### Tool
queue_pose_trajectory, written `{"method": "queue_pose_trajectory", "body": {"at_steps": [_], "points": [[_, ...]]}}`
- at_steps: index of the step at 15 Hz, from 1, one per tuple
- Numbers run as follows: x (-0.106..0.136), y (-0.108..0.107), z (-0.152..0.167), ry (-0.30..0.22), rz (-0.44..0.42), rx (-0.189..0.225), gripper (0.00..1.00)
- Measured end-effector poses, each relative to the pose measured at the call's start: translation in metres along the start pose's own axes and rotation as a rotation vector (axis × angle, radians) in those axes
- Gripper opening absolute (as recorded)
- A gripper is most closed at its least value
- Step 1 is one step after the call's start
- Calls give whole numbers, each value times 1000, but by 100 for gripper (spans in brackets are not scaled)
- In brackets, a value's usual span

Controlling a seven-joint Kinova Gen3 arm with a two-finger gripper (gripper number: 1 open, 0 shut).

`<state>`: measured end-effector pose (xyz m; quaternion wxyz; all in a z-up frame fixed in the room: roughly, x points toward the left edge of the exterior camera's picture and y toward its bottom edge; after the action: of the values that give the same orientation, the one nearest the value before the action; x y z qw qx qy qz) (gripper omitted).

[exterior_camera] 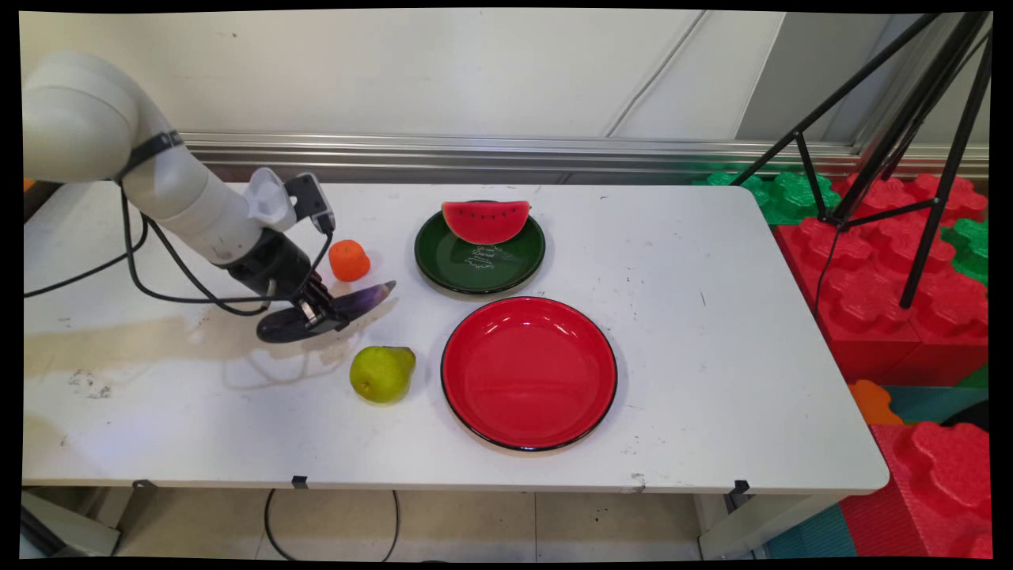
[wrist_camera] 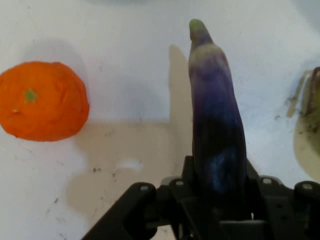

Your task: Place the picked object on the table

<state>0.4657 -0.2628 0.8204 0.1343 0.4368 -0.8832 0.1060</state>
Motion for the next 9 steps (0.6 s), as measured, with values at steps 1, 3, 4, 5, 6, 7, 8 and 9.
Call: {"method": "queue_pose_trajectory", "body": {"at_steps": [1,3,4,5,6,7,8,9], "points": [[-1,0,3,-2,0,2,0],[-4,-1,11,-7,1,6,0],[-5,-1,15,-8,2,8,0],[-6,-1,17,-8,3,9,0],[-7,-1,19,-6,4,10,0],[-8,-1,20,-3,4,13,0],[-9,-1,21,-1,3,15,0],[-10,-2,21,2,3,17,100]]}}
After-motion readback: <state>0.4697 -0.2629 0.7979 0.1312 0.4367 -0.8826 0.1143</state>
